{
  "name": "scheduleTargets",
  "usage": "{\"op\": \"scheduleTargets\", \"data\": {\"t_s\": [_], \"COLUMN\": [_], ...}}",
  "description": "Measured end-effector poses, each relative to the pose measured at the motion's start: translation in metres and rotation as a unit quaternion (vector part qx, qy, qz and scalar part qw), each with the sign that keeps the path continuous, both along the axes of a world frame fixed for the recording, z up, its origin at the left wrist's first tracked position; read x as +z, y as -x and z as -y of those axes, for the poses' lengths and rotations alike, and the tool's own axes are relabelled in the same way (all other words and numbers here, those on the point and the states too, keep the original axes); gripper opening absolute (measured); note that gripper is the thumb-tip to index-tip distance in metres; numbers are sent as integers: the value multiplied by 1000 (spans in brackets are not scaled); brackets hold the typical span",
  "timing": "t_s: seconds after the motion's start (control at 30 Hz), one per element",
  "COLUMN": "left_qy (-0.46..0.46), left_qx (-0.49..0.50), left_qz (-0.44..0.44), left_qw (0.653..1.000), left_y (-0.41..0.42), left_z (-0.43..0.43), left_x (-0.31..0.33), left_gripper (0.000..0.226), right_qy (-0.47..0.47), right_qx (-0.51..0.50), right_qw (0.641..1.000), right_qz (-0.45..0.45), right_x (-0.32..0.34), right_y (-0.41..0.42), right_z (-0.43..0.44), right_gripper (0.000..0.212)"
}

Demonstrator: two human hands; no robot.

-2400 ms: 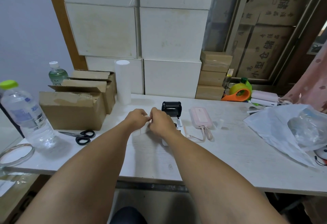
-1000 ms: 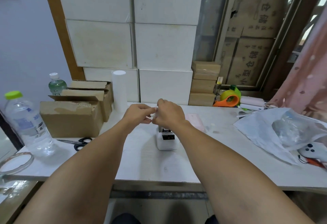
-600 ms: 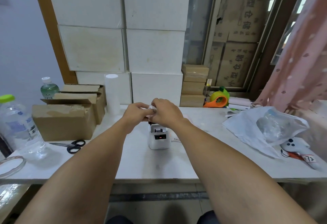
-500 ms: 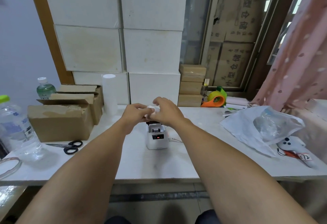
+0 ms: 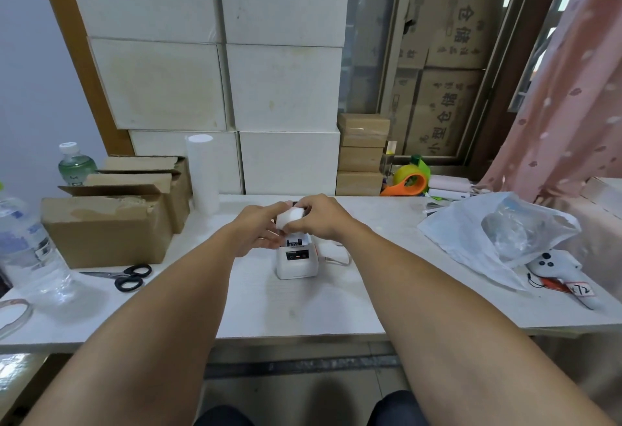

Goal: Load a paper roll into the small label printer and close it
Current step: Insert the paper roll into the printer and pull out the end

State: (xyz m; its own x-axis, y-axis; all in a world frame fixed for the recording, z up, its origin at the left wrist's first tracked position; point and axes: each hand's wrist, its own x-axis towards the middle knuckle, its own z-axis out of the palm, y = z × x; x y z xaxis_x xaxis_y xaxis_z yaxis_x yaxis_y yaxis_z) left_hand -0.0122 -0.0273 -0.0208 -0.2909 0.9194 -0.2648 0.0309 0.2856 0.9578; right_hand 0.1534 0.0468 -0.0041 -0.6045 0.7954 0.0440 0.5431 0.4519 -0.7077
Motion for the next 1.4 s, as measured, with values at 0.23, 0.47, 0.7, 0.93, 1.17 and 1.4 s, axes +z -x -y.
{"op": "scheduleTargets", "data": {"t_s": [0.23,0.47,0.7,0.93,1.17,1.4], "left_qy": [-49,-12,93,121,134,162], "left_qx": [17,66,57,82,68,77], "left_qz": [-58,-206,-307,-261,-254,-270], "left_qw": [997,976,945,954,955,946], "left_y": [12,19,11,4,-1,-11], "left_z": [-7,-21,-32,-37,-36,-40], "left_x": [-10,-33,-43,-49,-39,-31], "left_gripper": [41,16,29,36,28,24], "right_qy": [40,45,80,118,141,140], "right_qx": [-32,-62,-29,-10,-13,-10], "right_qw": [999,997,996,993,990,990], "right_qz": [12,4,2,10,-7,-13], "right_x": [-13,-27,-31,-34,-43,-37], "right_y": [-5,-5,0,-3,-4,-13], "right_z": [-12,-27,-38,-50,-52,-50], "right_gripper": [34,41,38,42,46,38]}}
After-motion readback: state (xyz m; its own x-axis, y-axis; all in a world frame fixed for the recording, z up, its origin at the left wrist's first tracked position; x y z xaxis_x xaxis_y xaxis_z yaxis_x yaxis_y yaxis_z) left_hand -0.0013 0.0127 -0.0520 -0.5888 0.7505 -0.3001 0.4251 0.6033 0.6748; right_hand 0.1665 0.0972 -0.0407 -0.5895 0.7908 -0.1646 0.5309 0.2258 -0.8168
